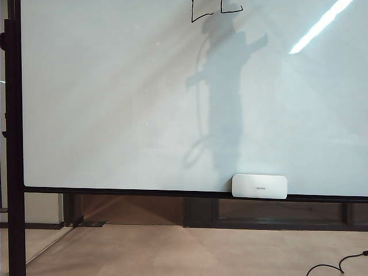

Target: Reach to the right to find the marker pen, pick it up, and write the number 20 on the whiteboard.

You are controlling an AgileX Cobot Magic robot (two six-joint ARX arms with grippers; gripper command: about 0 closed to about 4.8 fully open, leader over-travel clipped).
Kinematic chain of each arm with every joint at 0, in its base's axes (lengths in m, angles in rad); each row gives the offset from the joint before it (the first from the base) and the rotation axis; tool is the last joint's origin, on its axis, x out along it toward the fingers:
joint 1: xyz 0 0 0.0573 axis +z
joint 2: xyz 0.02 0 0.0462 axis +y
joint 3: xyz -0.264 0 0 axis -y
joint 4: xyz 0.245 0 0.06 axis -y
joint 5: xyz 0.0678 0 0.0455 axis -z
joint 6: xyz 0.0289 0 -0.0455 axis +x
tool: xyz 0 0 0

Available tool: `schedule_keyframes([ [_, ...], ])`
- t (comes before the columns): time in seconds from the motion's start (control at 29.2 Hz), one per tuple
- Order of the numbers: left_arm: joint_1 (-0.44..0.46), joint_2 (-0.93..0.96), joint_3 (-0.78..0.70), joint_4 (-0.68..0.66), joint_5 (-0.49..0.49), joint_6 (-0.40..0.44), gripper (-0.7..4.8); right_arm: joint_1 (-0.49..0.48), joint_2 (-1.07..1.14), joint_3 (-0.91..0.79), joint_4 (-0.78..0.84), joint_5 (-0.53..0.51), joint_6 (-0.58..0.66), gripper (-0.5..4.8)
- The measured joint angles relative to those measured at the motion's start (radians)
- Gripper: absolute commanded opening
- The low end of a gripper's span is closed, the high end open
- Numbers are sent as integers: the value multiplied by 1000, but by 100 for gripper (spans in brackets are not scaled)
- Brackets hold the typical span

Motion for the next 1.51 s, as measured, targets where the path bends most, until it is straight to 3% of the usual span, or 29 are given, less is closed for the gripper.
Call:
schedule_keyframes([
  [0.27, 0, 0, 0, 0, -3, 16, -5, 0, 0, 0, -6, 9, 0, -2],
  [0.79, 0, 0, 0, 0, -3, 18, -5, -8, 0, 0, -34, 174, 0, -2],
  [1.51, 0, 0, 0, 0, -3, 23, -5, -9, 0, 0, -50, 201, 0, -2],
])
